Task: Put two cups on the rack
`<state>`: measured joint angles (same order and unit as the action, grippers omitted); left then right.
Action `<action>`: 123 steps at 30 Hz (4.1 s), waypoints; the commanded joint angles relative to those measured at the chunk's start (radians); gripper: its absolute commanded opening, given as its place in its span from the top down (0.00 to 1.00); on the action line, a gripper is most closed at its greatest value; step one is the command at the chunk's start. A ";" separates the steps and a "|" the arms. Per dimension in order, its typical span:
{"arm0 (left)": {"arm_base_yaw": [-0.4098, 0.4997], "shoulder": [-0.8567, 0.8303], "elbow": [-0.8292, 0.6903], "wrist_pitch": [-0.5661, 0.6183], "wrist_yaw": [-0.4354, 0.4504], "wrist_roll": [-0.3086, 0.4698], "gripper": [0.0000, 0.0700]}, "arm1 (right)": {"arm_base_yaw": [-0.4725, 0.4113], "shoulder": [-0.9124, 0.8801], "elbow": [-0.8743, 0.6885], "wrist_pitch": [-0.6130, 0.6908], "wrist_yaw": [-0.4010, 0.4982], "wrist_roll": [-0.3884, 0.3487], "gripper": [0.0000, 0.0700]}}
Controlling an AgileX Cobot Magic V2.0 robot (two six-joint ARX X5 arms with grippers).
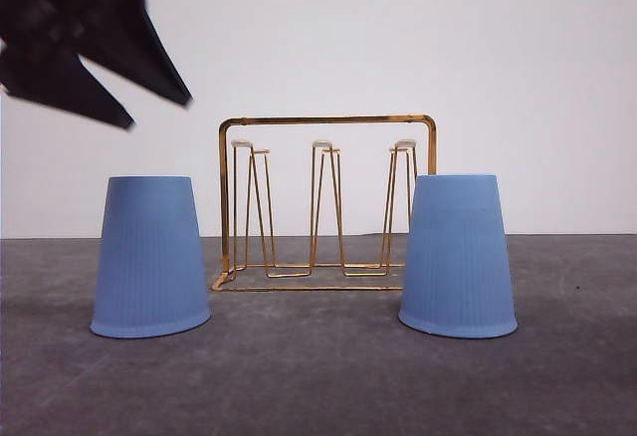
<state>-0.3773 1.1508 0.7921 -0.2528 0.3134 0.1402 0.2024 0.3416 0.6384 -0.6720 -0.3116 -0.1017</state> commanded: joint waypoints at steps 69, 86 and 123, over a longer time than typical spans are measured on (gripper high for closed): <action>-0.031 0.514 0.486 -0.036 -0.103 -0.084 0.61 | 0.004 0.003 0.007 0.029 0.006 -0.010 0.39; -0.043 0.498 0.590 -0.363 -0.095 -0.138 0.42 | 0.004 0.003 0.007 0.042 0.006 0.002 0.39; 0.112 -0.361 0.018 -0.518 -0.081 -0.345 0.44 | 0.193 0.726 0.007 0.517 -0.031 0.042 0.22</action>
<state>-0.2638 0.7854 0.8013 -0.7773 0.2340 -0.1867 0.3870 1.0363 0.6386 -0.1859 -0.3476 -0.0708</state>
